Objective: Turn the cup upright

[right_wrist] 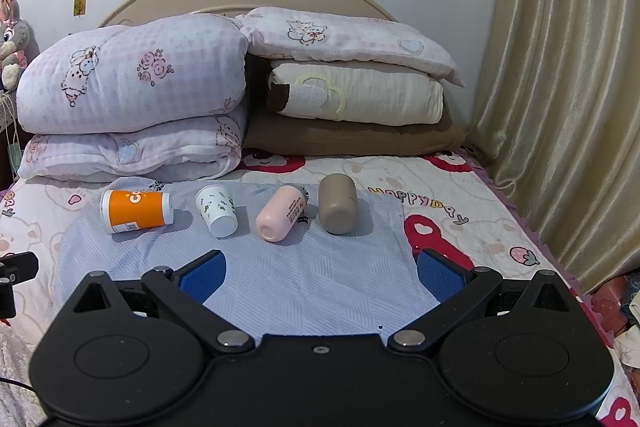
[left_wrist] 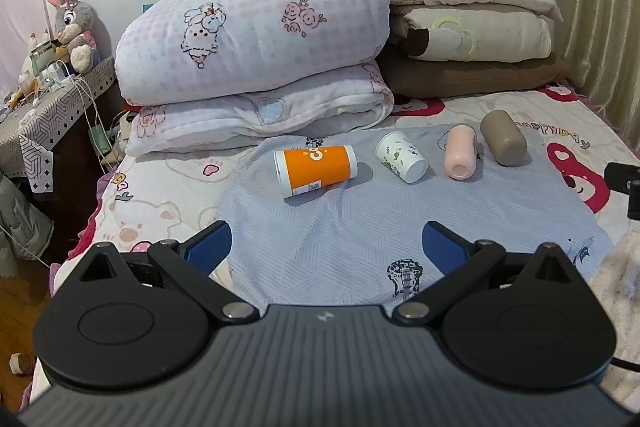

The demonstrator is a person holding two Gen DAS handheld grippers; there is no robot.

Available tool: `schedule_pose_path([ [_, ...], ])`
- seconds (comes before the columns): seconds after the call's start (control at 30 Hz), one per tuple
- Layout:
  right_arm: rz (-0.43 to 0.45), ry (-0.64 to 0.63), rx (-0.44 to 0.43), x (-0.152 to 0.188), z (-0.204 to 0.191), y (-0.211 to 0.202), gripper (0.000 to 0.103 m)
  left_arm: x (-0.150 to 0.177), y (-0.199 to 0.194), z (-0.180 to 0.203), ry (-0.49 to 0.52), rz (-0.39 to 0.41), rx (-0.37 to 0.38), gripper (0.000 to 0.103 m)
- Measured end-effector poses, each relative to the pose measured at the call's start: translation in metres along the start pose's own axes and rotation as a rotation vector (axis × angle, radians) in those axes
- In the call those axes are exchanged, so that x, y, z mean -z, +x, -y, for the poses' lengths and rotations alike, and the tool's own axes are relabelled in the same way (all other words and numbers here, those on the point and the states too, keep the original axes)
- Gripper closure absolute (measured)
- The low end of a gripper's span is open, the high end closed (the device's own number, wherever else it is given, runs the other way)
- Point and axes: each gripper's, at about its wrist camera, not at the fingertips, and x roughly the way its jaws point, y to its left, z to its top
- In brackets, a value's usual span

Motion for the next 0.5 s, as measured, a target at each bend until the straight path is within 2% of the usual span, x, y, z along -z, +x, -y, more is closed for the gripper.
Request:
schedule_pose_path([
  [0.33,-0.001,-0.027,-0.018,0.0,0.001,-0.001,0.0,-0.001,-0.002,-0.001,0.006,0.004,-0.011,0.0],
  [0.43,0.009,-0.035,-0.05,-0.002,0.004,-0.006,0.0,-0.006,-0.007,-0.009,-0.054,0.017,-0.003,0.0],
  [0.5,0.029,-0.044,-0.113,-0.003,0.008,-0.009,0.0,-0.012,-0.009,-0.014,-0.08,0.012,0.04,0.0],
])
